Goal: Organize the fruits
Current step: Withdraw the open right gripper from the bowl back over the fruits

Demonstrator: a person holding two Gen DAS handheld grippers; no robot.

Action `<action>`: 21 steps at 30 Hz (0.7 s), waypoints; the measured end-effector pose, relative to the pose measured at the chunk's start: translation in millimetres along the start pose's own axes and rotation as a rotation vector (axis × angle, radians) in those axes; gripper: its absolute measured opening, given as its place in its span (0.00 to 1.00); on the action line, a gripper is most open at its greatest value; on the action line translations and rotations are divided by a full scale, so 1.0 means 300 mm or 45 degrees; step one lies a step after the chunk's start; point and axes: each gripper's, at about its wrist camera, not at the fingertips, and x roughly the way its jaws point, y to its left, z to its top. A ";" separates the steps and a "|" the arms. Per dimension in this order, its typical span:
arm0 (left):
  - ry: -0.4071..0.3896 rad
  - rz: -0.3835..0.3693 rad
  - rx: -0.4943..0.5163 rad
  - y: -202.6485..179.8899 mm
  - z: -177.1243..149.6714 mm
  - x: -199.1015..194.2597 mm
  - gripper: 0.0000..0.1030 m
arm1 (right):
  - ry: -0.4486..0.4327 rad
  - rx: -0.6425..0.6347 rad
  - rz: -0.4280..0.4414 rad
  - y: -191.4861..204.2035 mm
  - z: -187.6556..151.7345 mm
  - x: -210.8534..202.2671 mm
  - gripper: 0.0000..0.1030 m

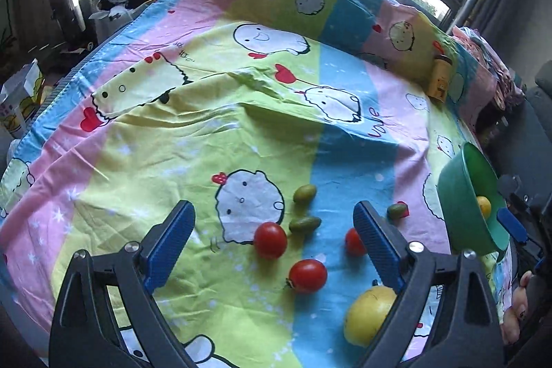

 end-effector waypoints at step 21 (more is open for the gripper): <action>0.213 -0.024 0.051 0.045 -0.016 0.096 0.90 | 0.339 -0.177 0.083 0.167 -0.109 0.189 0.78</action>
